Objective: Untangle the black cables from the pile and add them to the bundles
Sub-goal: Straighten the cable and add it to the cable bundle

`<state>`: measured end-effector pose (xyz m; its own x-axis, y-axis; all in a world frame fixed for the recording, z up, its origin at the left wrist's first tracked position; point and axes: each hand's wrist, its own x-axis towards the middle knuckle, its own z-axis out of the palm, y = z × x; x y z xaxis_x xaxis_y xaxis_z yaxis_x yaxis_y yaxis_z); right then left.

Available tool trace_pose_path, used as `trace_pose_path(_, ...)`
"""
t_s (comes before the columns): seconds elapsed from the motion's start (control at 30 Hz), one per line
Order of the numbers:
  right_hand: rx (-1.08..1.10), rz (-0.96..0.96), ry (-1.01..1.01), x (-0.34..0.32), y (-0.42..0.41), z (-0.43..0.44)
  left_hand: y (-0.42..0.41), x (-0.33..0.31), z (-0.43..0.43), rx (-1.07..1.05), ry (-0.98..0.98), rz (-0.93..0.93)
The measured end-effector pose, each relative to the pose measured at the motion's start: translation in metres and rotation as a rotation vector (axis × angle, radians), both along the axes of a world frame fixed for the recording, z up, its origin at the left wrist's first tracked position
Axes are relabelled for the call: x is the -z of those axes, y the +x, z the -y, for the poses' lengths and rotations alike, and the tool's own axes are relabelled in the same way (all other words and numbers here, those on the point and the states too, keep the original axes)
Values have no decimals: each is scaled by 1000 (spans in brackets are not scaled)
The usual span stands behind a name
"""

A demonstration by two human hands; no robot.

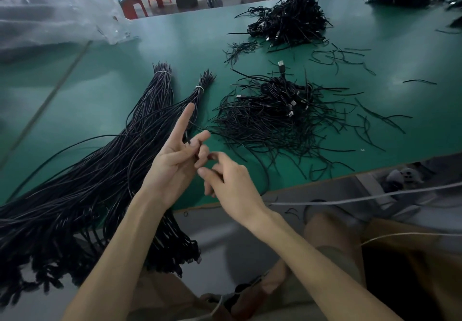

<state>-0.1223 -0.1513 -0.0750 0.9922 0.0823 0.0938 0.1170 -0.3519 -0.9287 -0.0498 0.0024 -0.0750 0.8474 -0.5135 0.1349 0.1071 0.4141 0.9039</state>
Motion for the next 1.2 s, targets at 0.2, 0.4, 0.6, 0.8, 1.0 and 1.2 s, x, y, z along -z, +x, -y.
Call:
trace_pose_path(0.2,72,-89,334,7,11,9,1,1,1,-62,-117,-117)
trace_pose_path(0.4,156,-82,536,10,13,14,-3,-5,1,-113,-16,-149)
trace_pose_path(0.6,88,-29,450,14,6,16,-1,-3,4,-107,-99,-214)
trace_pose_path(0.8,34,-21,371,19,6,13,-1,-3,1,-80,-249,-307)
trace_pose_path(1.0,-26,-17,275,20,6,16,-7,-9,4,-81,-381,-395)
trace_pose_path(1.2,-154,-15,116,11,11,19,-14,-37,-14,148,-219,-242)
